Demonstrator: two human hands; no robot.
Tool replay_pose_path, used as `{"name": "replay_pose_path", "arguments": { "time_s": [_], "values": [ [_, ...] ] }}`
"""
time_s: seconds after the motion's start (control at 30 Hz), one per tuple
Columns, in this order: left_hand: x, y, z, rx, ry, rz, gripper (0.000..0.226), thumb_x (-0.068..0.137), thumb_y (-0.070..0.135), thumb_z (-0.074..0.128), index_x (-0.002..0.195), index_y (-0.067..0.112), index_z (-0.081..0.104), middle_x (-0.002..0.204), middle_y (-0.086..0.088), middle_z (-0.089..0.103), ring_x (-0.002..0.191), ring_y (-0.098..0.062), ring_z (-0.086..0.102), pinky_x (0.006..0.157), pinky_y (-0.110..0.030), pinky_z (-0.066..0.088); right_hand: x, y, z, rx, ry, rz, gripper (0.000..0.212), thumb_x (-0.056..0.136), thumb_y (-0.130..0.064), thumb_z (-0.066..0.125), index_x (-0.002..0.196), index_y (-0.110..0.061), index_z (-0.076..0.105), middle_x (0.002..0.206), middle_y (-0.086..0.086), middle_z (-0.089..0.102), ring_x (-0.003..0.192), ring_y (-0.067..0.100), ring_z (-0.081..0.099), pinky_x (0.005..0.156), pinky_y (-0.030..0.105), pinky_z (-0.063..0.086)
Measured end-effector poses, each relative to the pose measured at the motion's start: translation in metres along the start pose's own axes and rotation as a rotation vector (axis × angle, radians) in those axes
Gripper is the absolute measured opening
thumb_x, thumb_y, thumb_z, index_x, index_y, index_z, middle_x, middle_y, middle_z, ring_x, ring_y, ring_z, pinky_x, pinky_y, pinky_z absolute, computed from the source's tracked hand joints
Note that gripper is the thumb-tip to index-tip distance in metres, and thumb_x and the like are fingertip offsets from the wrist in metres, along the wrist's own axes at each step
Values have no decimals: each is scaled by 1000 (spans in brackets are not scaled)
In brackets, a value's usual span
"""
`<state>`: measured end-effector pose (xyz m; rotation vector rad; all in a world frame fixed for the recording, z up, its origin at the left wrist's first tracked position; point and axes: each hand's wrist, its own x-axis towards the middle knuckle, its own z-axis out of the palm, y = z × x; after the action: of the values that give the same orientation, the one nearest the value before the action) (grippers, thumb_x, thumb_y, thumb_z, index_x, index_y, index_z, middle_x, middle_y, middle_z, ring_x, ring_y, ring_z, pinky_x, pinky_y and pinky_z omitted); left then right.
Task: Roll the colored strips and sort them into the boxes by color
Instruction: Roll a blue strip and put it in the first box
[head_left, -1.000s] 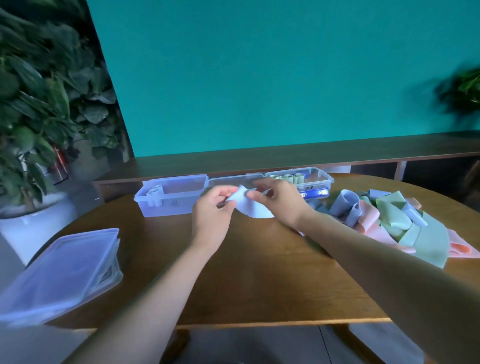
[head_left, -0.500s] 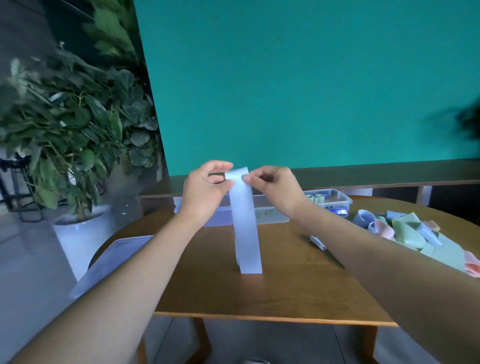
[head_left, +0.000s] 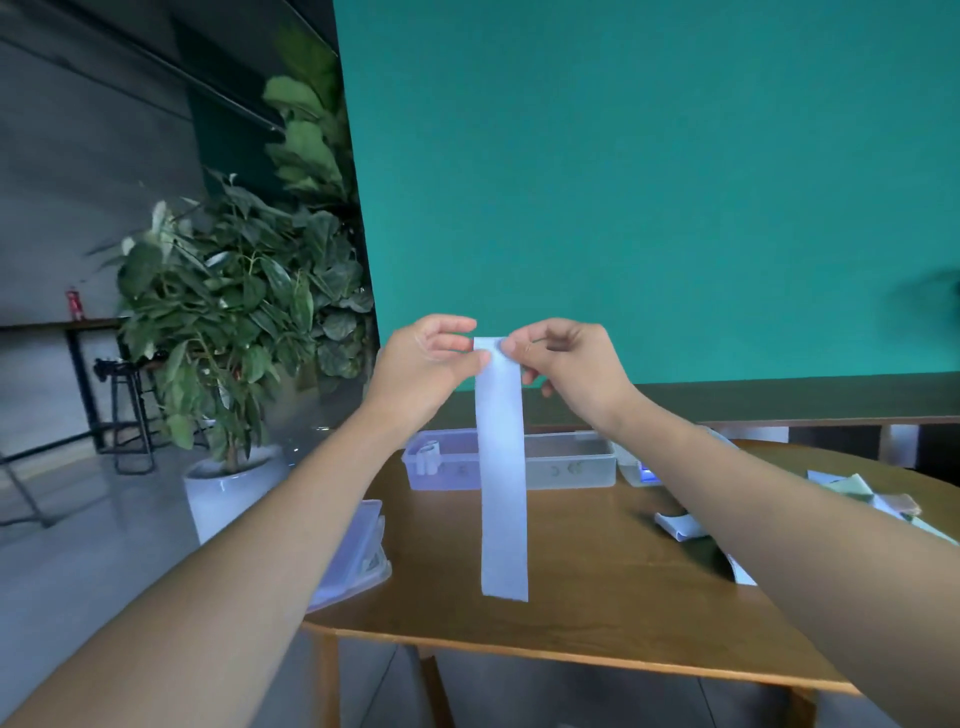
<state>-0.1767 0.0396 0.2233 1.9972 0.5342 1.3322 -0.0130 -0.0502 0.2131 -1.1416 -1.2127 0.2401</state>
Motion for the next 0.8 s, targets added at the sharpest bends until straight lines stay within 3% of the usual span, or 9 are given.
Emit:
{"name": "replay_pose_path", "arguments": {
  "time_s": [0.1, 0.17, 0.33, 0.47, 0.57, 0.7, 0.8],
  "values": [
    [-5, 13, -2, 137, 115, 98, 13, 80, 25, 81, 88, 31, 73, 82, 10, 70, 72, -4, 61, 71, -14, 48, -1, -15, 2, 45, 50, -11, 13, 90, -12, 76, 97, -4, 69, 65, 2, 66, 54, 13, 58, 46, 25, 45],
    [-9, 21, 3, 80, 58, 104, 5, 83, 20, 79, 83, 23, 76, 78, 5, 72, 71, -5, 62, 70, -19, 51, -3, -24, 2, 60, 43, -11, 12, 90, -10, 75, 97, -3, 68, 69, 7, 68, 56, 15, 60, 47, 26, 48],
    [-18, 38, 13, -63, 16, 102, 5, 92, 20, 71, 87, 20, 72, 77, 5, 75, 75, -10, 70, 65, -27, 54, -9, -39, -2, 168, -37, -46, 3, 96, -2, 65, 94, -1, 67, 79, 16, 68, 60, 14, 65, 53, 27, 55],
    [-22, 43, 18, -101, -26, 106, 19, 90, 29, 75, 102, 16, 67, 81, -1, 76, 75, -15, 71, 71, -31, 57, -10, -43, -9, 208, -124, -55, 15, 102, -4, 56, 97, 0, 69, 88, 16, 72, 78, 22, 71, 69, 32, 60],
    [-18, 42, 22, -154, -3, 81, 17, 89, 16, 76, 102, 9, 68, 83, -9, 76, 70, -11, 67, 69, -29, 57, -9, -42, -13, 217, -166, -69, 14, 102, -4, 56, 98, 0, 70, 90, 13, 74, 80, 23, 73, 74, 33, 62],
    [-15, 37, 23, -172, -8, 56, 8, 93, 8, 69, 100, 6, 73, 88, -4, 77, 72, -5, 67, 59, -19, 52, -7, -37, -18, 135, -95, -94, 11, 99, -1, 60, 99, -5, 70, 82, 9, 71, 68, 13, 67, 65, 25, 59],
    [-14, 32, 25, -151, 10, 56, 7, 94, 9, 68, 96, 9, 74, 87, 0, 77, 73, -7, 68, 57, -20, 52, -2, -23, -22, -59, -25, -117, 9, 94, -13, 72, 102, -17, 72, 82, -2, 63, 56, 9, 50, 56, 19, 44]
  ]
}}
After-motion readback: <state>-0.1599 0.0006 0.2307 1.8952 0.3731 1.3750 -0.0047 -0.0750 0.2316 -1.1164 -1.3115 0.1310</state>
